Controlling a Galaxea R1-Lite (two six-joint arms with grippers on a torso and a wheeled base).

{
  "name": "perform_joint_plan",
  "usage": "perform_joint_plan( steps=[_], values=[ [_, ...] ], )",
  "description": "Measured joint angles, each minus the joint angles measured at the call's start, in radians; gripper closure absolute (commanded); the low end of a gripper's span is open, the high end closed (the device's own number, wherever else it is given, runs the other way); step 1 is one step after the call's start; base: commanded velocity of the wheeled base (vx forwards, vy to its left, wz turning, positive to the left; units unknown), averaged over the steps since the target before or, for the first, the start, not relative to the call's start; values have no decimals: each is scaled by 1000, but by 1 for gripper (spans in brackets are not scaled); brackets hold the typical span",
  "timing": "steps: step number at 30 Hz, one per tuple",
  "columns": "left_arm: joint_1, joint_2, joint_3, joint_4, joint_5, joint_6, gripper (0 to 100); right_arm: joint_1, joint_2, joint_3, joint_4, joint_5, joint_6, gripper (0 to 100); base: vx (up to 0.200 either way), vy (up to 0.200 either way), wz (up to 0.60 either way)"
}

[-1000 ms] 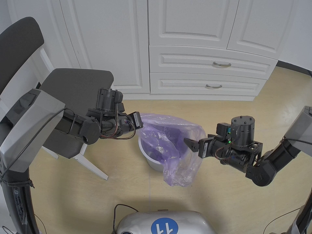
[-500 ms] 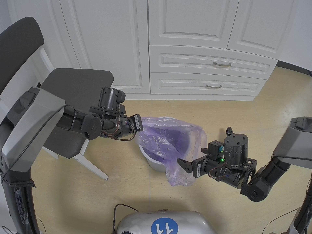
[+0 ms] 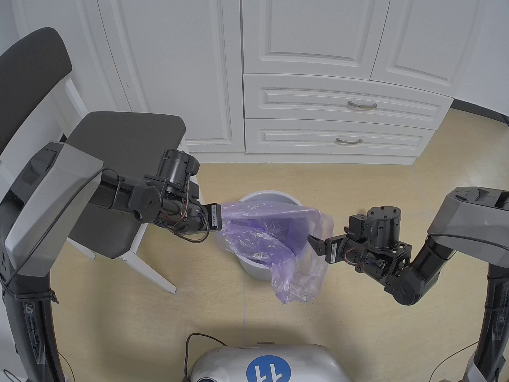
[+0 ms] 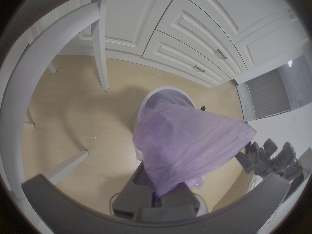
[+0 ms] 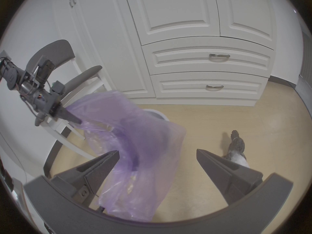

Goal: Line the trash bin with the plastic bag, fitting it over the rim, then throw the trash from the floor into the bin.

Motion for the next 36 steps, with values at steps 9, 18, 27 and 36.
perform_joint_plan(
  steps=[9,18,27,36],
  values=[
    [29,9,10,23,0,83,100,-32,96,-53,-82,-69,-67,0,0,0,0],
    [47,41,14,23,-1,107,100,-84,137,-135,-115,-87,-57,0,0,0,0],
    [67,17,141,19,-130,360,100,-122,149,-186,-78,-88,-39,0,0,0,0],
    [92,-39,214,24,-161,410,100,-135,94,-156,82,-89,-39,0,0,0,0]
  ],
)
